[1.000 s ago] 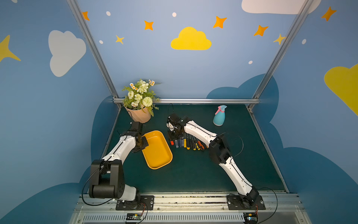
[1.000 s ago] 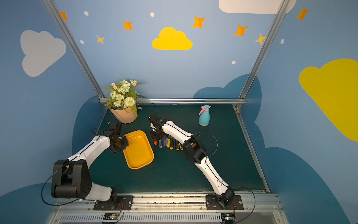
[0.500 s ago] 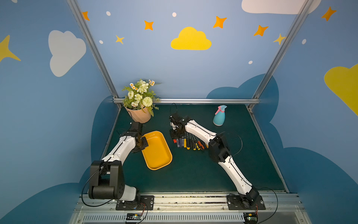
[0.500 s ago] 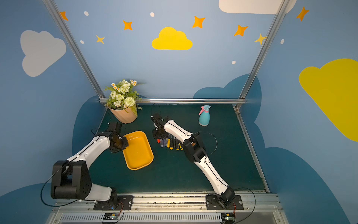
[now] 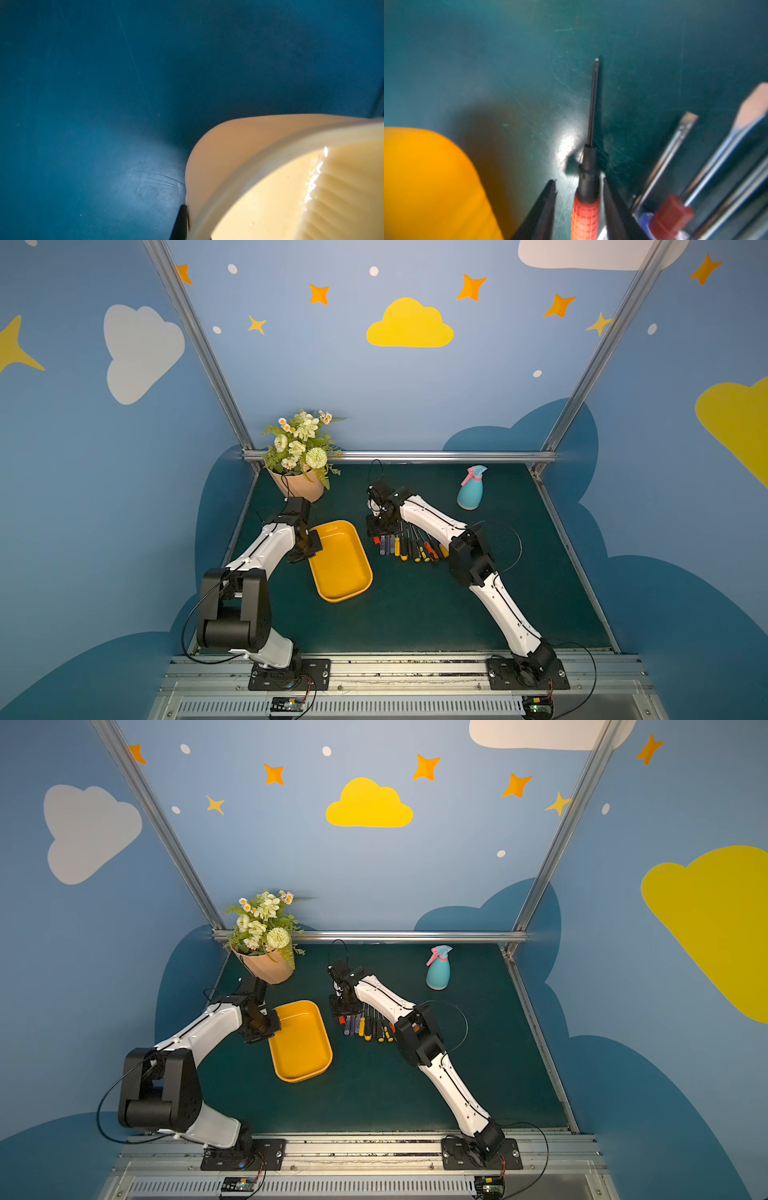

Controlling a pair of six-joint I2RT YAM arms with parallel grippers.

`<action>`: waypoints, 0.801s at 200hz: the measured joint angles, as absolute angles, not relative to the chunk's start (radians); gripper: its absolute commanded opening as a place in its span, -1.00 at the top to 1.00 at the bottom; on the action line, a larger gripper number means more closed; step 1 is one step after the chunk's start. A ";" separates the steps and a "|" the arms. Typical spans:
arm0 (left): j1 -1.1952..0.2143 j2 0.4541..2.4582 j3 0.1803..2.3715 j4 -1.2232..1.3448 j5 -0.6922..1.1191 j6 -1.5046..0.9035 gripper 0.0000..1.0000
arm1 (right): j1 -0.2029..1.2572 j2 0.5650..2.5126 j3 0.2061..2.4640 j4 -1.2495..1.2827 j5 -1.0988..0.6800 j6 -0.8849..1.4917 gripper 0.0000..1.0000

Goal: Take out the screwdriver from the storage box
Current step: Place the screwdriver at the center of the board.

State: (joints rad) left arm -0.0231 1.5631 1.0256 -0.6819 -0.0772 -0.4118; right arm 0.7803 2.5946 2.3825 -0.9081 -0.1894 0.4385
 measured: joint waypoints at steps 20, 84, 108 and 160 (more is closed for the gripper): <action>-0.025 1.597 1.052 -0.687 -0.065 -0.390 0.95 | 0.780 2.553 2.326 -0.897 -0.191 0.427 0.09; -0.027 1.633 1.113 -0.726 -0.052 -0.308 0.95 | 0.767 2.267 2.113 -0.806 -0.120 0.357 0.09; -0.027 1.643 1.127 -0.751 -0.054 -0.272 0.95 | 0.754 2.127 2.001 -0.743 -0.094 0.345 0.09; -0.027 1.696 1.159 -0.771 -0.051 -0.218 0.95 | 0.733 1.986 1.834 -0.670 -0.063 0.312 0.09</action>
